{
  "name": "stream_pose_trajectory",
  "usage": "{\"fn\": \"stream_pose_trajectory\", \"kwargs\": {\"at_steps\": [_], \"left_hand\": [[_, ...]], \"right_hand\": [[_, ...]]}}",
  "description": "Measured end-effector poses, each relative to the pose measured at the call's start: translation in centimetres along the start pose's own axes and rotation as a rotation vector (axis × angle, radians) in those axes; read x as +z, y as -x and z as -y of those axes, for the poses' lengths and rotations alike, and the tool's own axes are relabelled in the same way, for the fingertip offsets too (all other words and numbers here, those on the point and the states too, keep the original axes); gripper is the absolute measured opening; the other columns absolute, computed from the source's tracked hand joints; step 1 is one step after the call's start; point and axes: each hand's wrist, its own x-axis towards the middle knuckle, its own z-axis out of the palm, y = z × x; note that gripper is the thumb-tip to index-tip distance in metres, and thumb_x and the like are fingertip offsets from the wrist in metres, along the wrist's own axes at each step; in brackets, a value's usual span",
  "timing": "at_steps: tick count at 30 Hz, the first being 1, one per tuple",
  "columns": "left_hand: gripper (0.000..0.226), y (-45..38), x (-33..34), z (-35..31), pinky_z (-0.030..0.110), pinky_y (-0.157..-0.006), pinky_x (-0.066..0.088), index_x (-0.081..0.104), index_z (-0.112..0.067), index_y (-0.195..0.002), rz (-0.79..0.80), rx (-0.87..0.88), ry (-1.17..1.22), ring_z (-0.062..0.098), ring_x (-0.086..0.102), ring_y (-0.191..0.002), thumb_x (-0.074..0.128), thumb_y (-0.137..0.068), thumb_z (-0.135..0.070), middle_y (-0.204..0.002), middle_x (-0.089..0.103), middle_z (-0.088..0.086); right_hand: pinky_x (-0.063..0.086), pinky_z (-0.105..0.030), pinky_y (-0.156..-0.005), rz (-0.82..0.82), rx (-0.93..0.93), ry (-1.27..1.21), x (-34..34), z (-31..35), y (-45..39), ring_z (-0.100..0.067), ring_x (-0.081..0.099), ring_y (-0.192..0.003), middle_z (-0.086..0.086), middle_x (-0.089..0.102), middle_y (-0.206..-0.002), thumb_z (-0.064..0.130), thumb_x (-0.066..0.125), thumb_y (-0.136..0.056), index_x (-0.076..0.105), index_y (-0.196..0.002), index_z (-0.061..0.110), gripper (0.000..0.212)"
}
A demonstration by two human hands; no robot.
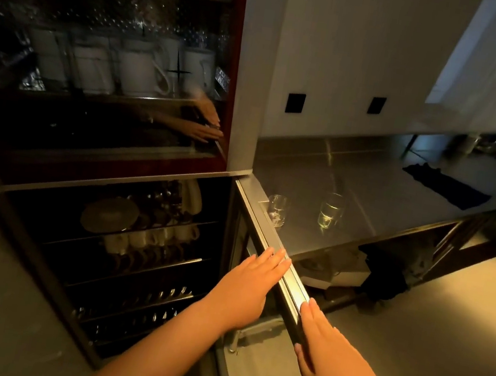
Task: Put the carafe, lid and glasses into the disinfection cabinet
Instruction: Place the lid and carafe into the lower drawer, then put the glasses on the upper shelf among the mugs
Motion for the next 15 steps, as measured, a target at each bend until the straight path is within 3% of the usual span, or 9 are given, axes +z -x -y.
{"fn": "stream_pose_trajectory", "kwargs": {"at_steps": [4, 8, 12, 15], "left_hand": [[0.063, -1.5, -0.5, 1.3, 0.029, -0.114, -0.004, 0.005, -0.023, -0.150, 0.029, 0.045, -0.031, 0.013, -0.008, -0.144, 0.035, -0.095, -0.013, -0.159, 0.001, -0.003], [0.056, -5.1, -1.4, 3.9, 0.029, -0.114, -0.004, 0.006, -0.024, -0.150, 0.025, 0.058, 0.001, 0.009, -0.009, -0.143, 0.027, -0.099, -0.027, -0.158, 0.000, -0.004], [0.059, -12.2, -2.8, 7.9, 0.032, -0.115, -0.002, 0.007, -0.022, -0.150, 0.052, 0.048, -0.013, 0.011, -0.008, -0.144, 0.028, -0.099, -0.042, -0.159, 0.001, -0.003], [0.065, -18.1, -3.2, 10.5, 0.038, -0.116, -0.001, 0.003, -0.020, -0.150, 0.124, 0.055, -0.097, 0.017, -0.007, -0.145, 0.031, -0.098, -0.046, -0.159, -0.002, 0.001]], "right_hand": [[0.023, -0.021, -0.110, 0.065, -0.007, -0.035, -1.1, -0.5, -1.9, -0.010, 0.019, -0.141, 0.003, -0.005, -0.158, 0.042, 0.026, -0.101, -0.010, -0.149, 0.022, 0.063], [0.018, -0.020, -0.111, 0.013, -0.015, -0.072, -2.4, -1.8, -5.6, -0.005, 0.007, -0.142, 0.006, -0.009, -0.157, 0.045, 0.023, -0.100, -0.008, -0.149, 0.022, 0.062], [0.017, -0.025, -0.113, -0.075, 0.049, -0.124, -4.3, -4.0, -12.2, -0.004, 0.002, -0.142, 0.011, -0.009, -0.156, 0.049, 0.024, -0.099, -0.005, -0.150, 0.024, 0.064], [0.014, -0.026, -0.113, -0.113, 0.134, -0.114, -5.4, -5.8, -18.2, -0.010, 0.001, -0.143, 0.005, -0.009, -0.157, 0.046, 0.027, -0.100, -0.005, -0.150, 0.020, 0.065]]}}
